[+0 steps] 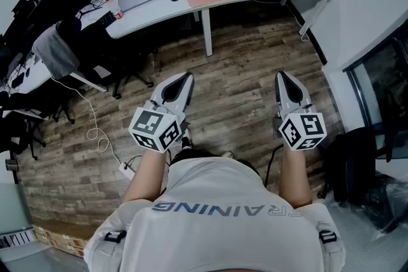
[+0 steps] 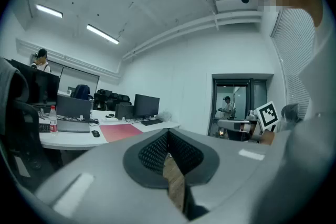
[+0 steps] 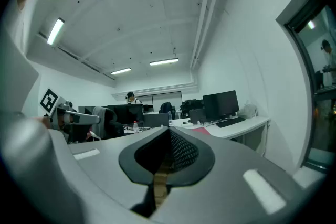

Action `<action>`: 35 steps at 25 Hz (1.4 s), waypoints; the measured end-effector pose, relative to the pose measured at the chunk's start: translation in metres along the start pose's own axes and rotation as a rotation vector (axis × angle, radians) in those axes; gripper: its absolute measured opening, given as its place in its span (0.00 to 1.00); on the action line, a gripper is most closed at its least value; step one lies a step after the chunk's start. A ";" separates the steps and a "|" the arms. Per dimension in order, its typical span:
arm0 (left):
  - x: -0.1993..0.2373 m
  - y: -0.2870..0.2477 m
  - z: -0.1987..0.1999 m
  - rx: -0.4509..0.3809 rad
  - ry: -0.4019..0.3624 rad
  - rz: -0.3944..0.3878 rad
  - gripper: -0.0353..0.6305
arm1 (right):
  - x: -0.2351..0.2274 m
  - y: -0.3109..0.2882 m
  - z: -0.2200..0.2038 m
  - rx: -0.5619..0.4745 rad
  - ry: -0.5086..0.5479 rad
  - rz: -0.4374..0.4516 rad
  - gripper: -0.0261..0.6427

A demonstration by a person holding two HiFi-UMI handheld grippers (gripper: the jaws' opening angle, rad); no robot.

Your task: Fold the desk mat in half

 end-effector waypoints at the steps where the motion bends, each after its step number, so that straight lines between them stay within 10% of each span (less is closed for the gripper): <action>1: 0.000 0.001 0.001 0.001 0.000 -0.001 0.05 | 0.001 0.001 0.000 0.001 -0.001 0.000 0.06; 35: 0.035 -0.076 -0.003 0.079 0.004 -0.022 0.05 | -0.033 -0.059 -0.005 0.000 -0.058 -0.040 0.06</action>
Point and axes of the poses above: the fingertips, and each gripper's own axes: y backward along the fingers, x to its left, z out of its top, the point moved 9 cm from there along y, backward along the fingers, and after that the axes turned 10 degrees about z, right-handed, at the moved point
